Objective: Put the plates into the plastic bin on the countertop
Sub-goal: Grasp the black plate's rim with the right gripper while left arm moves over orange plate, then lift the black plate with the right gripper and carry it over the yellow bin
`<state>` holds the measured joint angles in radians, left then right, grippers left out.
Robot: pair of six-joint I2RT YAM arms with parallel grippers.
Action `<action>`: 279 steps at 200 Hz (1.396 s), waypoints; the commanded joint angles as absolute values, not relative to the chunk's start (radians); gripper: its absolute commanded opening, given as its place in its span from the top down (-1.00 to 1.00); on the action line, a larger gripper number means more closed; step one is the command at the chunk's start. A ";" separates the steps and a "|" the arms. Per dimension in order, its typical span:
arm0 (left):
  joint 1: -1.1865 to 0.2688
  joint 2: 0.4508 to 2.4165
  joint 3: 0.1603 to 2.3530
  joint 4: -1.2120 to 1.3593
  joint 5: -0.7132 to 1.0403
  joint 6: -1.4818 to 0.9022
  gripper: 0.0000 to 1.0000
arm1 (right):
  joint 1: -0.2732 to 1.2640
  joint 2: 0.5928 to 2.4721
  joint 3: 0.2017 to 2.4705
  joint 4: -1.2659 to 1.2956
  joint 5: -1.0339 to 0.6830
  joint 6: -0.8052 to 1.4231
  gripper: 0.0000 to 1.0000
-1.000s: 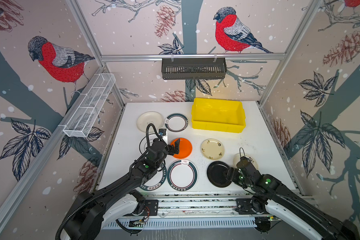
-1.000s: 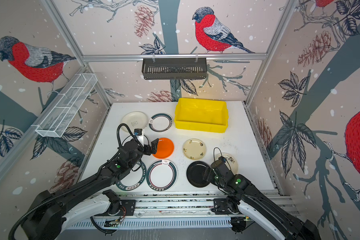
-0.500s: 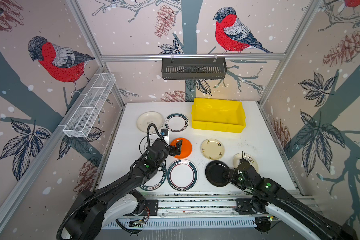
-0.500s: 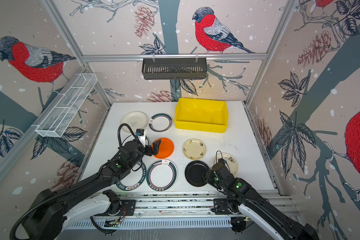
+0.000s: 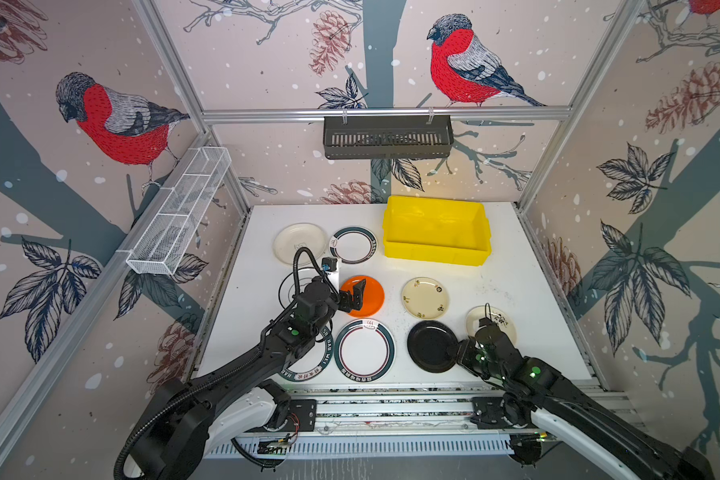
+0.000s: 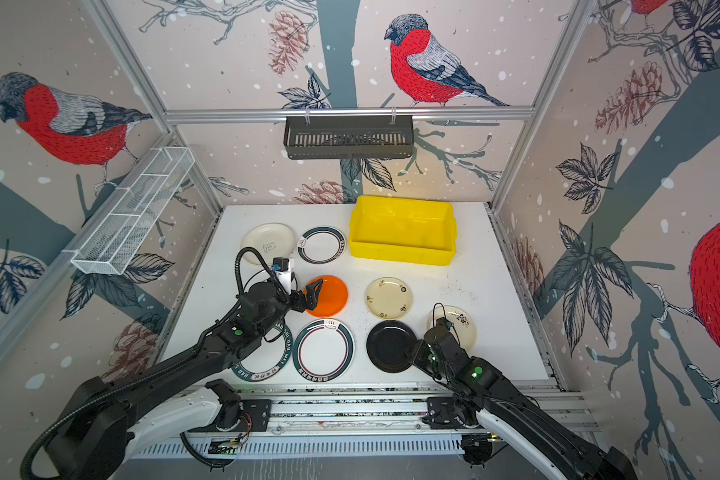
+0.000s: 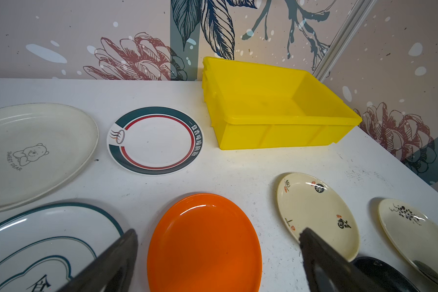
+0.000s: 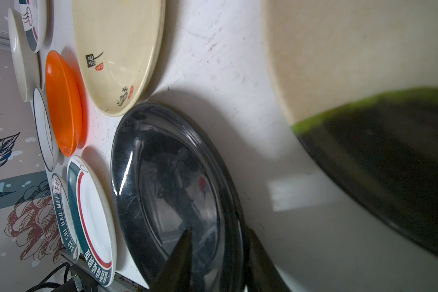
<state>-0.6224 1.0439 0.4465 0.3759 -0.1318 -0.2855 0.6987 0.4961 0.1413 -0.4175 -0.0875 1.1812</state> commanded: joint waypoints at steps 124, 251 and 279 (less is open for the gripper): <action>-0.623 1.064 0.445 0.424 -0.128 -0.291 -0.97 | 0.691 0.510 0.111 -0.431 -0.028 1.201 0.83; -0.623 1.055 0.439 0.426 -0.125 -0.295 -0.97 | 0.678 0.426 0.168 -0.444 -0.003 1.155 1.00; -0.623 1.050 0.437 0.427 -0.121 -0.295 -0.97 | 0.676 0.444 0.214 -0.454 0.020 1.125 1.00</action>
<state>-0.6224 1.0561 0.4385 0.3771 -0.1299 -0.2886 0.6785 0.4339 0.1799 -0.4477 -0.0208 1.1652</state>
